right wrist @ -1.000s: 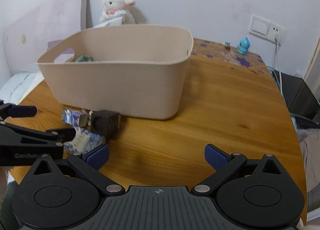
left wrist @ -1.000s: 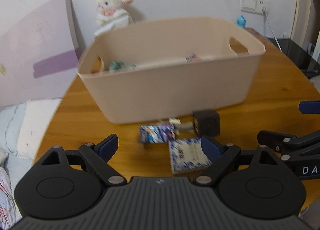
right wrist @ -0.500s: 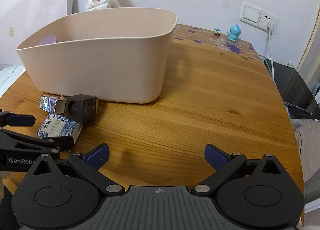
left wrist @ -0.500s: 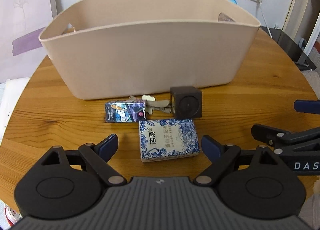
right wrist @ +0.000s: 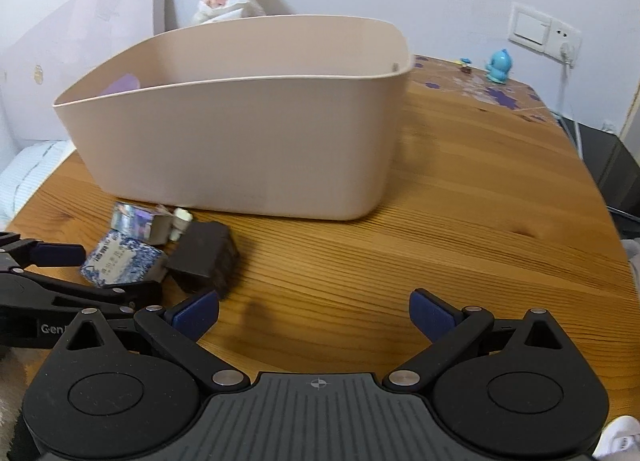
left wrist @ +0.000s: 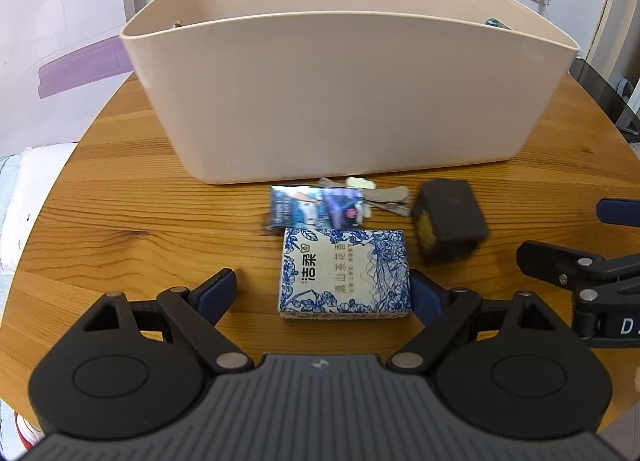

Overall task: Organize objects
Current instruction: 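Withdraw both tools and move toward the patterned box and black cube, then grasp the blue-and-white box with the left tool while the right grasps the black cube, then carry both items into the beige basket and open both tools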

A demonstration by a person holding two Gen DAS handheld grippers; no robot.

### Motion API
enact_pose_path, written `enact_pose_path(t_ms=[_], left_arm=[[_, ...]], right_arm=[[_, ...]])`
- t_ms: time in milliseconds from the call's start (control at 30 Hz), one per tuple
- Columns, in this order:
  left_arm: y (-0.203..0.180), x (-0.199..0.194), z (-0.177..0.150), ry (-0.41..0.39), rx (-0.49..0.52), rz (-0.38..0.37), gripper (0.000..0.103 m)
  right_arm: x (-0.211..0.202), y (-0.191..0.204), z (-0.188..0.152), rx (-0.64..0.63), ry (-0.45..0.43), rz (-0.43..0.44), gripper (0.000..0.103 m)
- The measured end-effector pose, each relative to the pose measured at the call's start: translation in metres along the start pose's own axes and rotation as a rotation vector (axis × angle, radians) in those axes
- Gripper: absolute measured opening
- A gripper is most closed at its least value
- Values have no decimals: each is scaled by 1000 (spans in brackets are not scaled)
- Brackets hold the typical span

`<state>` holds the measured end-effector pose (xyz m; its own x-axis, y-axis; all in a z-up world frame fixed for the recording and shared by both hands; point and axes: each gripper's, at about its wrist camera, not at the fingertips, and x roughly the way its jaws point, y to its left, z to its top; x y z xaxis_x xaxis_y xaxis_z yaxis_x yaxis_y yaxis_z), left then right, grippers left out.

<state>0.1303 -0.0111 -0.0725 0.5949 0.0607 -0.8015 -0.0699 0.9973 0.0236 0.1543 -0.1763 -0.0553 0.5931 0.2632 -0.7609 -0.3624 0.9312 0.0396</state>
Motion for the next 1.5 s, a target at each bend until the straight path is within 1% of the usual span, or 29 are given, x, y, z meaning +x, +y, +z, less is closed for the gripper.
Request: enact_pose_path(t_ms=[200,367,467,567,600,733,833,900,967,1000,1033,1100,1300,1500], left_arm=[[23,-3,-2,-9,6,-12,91],[37,-5,-2,-15,7,-15,91],[39,-6,-2,-15,24,-27,91],[47,-2,0,-19,22,-31,91],[40,3,4,-22,26,-30,91],[48,6,2,-30,28,-34,91],[49,7,1,-31,31,-39,90],[50,7,0,-33,31,-39,89],[51,6,0,-40,35,-42,83],[52,5,2,-44,37,-45,77],[52,5,2,-46,39,-47,73],[52,4,2,-53,48,-57,66],[51,0,-6,-77,49,-56,65],[48,-7,-10,-75,63,-47,65]], right_arm=[[9,22,2,3,-3,43,103],[19,29,5,23,1,65,103],[25,31,6,40,6,79,102],[31,31,7,55,20,75,97],[33,31,7,58,23,78,97],[37,33,8,58,8,59,94],[39,34,10,59,-3,39,80],[40,38,11,36,-5,26,63],[40,44,9,3,-13,5,54],[39,45,8,-10,-17,0,49],[38,46,7,-15,-22,-1,46],[37,43,4,-2,-33,5,29],[33,34,-2,-21,-23,14,29],[20,25,-14,12,-31,27,29]])
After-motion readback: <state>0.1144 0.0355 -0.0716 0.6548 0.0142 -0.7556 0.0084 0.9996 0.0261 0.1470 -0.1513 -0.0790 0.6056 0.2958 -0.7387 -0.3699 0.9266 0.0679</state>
